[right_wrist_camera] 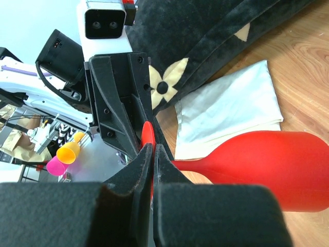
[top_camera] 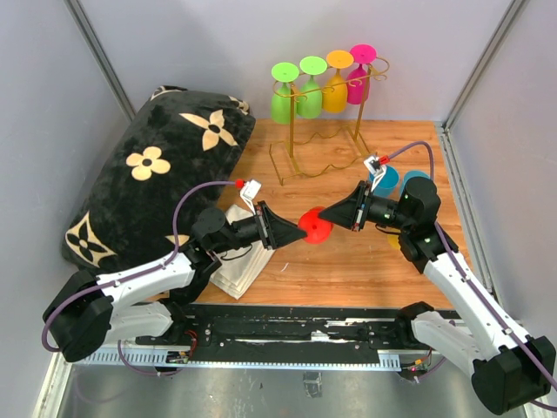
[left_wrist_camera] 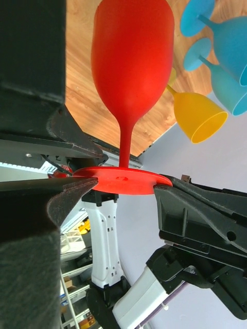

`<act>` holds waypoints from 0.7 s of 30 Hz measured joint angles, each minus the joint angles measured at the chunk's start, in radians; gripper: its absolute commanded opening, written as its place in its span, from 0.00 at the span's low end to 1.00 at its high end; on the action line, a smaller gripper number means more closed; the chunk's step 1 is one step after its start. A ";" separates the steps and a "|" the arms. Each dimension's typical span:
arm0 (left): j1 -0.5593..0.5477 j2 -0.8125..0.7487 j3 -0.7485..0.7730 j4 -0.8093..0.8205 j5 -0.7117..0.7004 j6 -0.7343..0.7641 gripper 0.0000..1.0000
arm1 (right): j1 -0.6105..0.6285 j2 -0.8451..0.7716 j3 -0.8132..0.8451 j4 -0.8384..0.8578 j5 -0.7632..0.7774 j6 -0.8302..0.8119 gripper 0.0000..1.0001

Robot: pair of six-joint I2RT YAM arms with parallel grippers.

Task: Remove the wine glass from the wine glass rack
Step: Place the wine glass at the center of the board.

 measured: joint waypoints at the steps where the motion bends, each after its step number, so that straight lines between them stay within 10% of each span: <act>1: 0.000 0.000 0.000 0.002 0.005 0.000 0.24 | 0.000 0.000 0.000 0.000 -0.003 -0.001 0.01; 21: 0.000 0.002 -0.004 0.028 0.028 -0.004 0.03 | 0.001 -0.014 0.001 -0.033 -0.016 -0.066 0.16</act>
